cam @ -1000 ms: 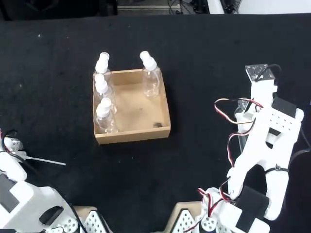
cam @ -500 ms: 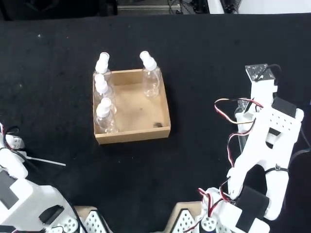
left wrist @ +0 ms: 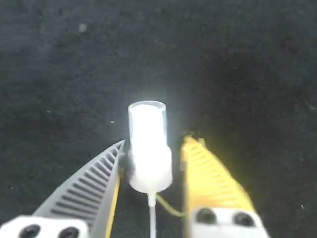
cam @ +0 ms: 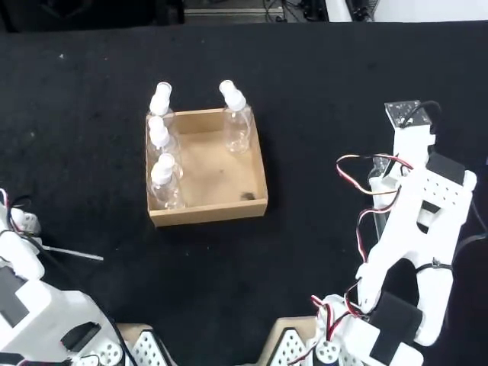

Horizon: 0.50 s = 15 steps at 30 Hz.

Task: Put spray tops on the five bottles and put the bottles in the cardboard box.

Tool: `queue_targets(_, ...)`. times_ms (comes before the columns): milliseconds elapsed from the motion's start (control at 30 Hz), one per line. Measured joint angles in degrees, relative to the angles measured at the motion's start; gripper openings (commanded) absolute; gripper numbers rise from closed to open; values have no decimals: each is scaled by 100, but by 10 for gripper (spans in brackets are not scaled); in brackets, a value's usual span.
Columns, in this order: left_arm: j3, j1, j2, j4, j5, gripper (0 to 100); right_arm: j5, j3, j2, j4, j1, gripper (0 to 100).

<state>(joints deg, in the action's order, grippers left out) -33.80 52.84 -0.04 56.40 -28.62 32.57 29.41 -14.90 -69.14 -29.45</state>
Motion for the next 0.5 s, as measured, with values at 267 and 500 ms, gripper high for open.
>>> queue_targets(267,18,-105,9,0,352,30,-281,-800,0,-589,0,11)
queue_targets(500,703,-97,-105,932,369,30,-923,-1477,-308,-1266,642,10)
